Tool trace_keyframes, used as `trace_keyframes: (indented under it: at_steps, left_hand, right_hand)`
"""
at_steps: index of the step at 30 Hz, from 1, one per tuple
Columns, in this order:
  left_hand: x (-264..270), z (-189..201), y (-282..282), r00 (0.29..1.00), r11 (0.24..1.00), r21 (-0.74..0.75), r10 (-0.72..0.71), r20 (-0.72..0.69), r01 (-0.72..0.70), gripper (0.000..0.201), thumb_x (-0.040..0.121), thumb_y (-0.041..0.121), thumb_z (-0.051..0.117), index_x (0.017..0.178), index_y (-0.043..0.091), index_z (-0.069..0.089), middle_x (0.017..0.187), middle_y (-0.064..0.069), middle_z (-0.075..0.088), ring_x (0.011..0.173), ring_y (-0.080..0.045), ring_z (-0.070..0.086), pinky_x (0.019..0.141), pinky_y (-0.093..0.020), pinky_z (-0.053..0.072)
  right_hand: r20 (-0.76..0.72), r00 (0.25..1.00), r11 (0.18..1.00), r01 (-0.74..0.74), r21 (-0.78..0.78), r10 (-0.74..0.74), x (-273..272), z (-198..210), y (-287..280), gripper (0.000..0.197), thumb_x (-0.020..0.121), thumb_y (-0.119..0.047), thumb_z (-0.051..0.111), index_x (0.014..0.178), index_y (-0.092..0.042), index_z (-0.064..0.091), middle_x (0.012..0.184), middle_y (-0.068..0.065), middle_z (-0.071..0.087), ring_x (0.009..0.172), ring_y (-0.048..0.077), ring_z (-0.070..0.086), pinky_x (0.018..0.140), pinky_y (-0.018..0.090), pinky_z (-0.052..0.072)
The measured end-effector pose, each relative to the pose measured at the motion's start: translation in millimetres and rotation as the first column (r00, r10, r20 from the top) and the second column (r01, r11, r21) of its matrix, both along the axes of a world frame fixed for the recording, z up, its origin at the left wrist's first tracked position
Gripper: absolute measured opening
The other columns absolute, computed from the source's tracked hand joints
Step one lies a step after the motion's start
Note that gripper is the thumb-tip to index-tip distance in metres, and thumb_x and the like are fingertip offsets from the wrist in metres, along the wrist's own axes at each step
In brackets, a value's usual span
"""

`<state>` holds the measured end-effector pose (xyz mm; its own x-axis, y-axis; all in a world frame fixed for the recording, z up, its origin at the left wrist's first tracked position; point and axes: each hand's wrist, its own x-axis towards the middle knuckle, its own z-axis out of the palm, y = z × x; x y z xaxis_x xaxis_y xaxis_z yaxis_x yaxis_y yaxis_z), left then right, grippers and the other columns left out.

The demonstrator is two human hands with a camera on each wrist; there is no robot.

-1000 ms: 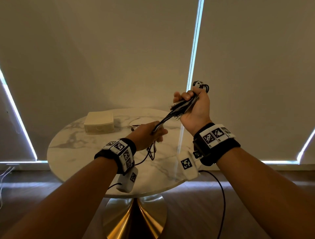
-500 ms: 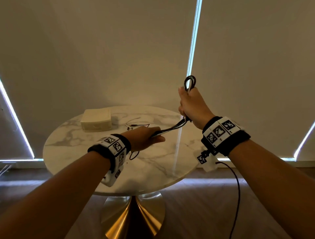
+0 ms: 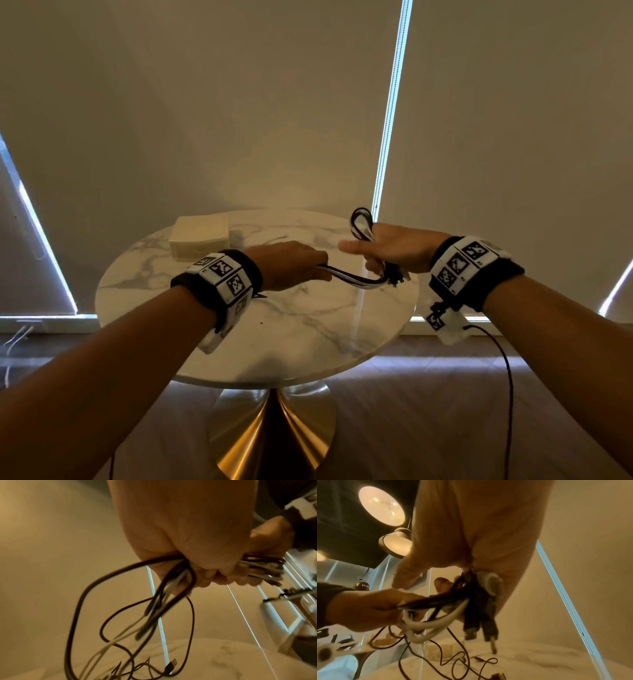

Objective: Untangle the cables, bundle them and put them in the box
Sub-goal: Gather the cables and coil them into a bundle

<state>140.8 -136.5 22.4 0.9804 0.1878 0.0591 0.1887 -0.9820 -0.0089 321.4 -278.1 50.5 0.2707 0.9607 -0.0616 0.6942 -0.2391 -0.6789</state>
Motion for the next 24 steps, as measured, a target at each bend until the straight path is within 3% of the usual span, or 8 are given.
trace_keyframes:
  at_steps: [4,7,11,14,16,19,22,24]
  left_hand:
    - [6,5,5,1.000,1.000,0.006,0.026,0.009,-0.027,0.039,0.096,0.059,0.039,0.095,0.023,0.052,0.086,0.002,0.059,0.080,-0.019,0.057,0.075,-0.040,0.051]
    - [11,9,2,1.000,0.999,-0.025,0.027,0.003,-0.027,0.039,0.094,0.060,0.044,0.092,0.021,0.052,0.084,0.005,0.056,0.079,-0.017,0.054,0.073,-0.035,0.048]
    - [9,9,10,0.998,0.993,-0.103,0.060,0.023,-0.058,0.040,0.095,0.058,0.046,0.093,0.020,0.055,0.085,0.000,0.059,0.079,-0.019,0.056,0.070,-0.034,0.044]
    - [7,9,15,0.996,0.994,-0.083,0.072,0.052,-0.068,0.038,0.095,0.059,0.043,0.093,0.023,0.055,0.082,0.002,0.059,0.076,-0.018,0.056,0.067,-0.032,0.044]
    - [8,10,13,0.994,0.996,-0.064,0.065,0.085,-0.060,0.038,0.097,0.058,0.038,0.094,0.023,0.053,0.082,0.003,0.057,0.073,-0.016,0.052,0.063,-0.029,0.039]
    - [8,10,5,0.981,0.997,-0.030,0.079,0.178,-0.075,0.036,0.102,0.051,0.032,0.096,0.020,0.049,0.082,0.003,0.053,0.070,-0.017,0.049,0.058,-0.026,0.033]
    - [7,7,2,0.963,0.995,0.002,0.098,0.251,-0.102,0.036,0.104,0.047,0.029,0.100,0.017,0.048,0.083,0.003,0.053,0.069,-0.019,0.050,0.055,-0.024,0.031]
    - [7,5,4,0.956,0.994,-0.014,0.109,0.273,-0.109,0.038,0.103,0.049,0.027,0.100,0.017,0.047,0.086,0.002,0.055,0.072,-0.022,0.053,0.058,-0.026,0.035]
  right_hand:
    - [0.033,0.997,0.988,-0.071,-0.134,0.076,-11,-1,-6,0.066,0.061,-0.067,0.086,0.068,-0.008,0.057,0.063,0.009,0.050,0.057,0.023,0.044,0.058,0.036,0.038]
    - [0.129,0.990,0.990,-0.041,-0.133,0.058,-22,-9,-2,0.058,0.057,-0.059,0.092,0.078,-0.013,0.063,0.066,0.002,0.053,0.062,0.018,0.049,0.061,0.034,0.041]
    - [0.301,0.952,0.996,0.074,-0.051,-0.055,-27,-17,1,0.039,0.074,-0.036,0.085,0.088,-0.014,0.056,0.079,0.001,0.060,0.072,0.019,0.057,0.062,0.032,0.045]
    - [0.419,0.907,0.998,0.054,-0.031,-0.036,-34,-22,1,0.024,0.090,-0.029,0.067,0.080,-0.022,0.046,0.078,-0.001,0.054,0.067,0.013,0.050,0.059,0.026,0.039]
    - [0.429,0.902,0.998,0.059,0.001,-0.054,-37,-26,2,0.023,0.095,-0.024,0.058,0.077,-0.023,0.043,0.074,-0.003,0.050,0.063,0.010,0.046,0.056,0.024,0.033]
    - [0.393,0.911,0.992,0.099,0.082,-0.123,-39,-27,4,0.002,0.096,-0.018,0.053,0.095,-0.018,0.051,0.078,-0.003,0.053,0.066,0.012,0.049,0.056,0.025,0.035]
    - [0.347,0.930,0.992,0.105,0.068,-0.123,-37,-25,13,0.027,0.093,-0.017,0.058,0.120,-0.015,0.055,0.102,0.007,0.064,0.092,0.023,0.061,0.076,0.033,0.047]
    - [0.298,0.948,0.993,0.098,0.066,-0.113,-37,-24,17,0.037,0.092,-0.015,0.059,0.128,-0.017,0.053,0.108,0.008,0.068,0.097,0.023,0.066,0.086,0.037,0.051]
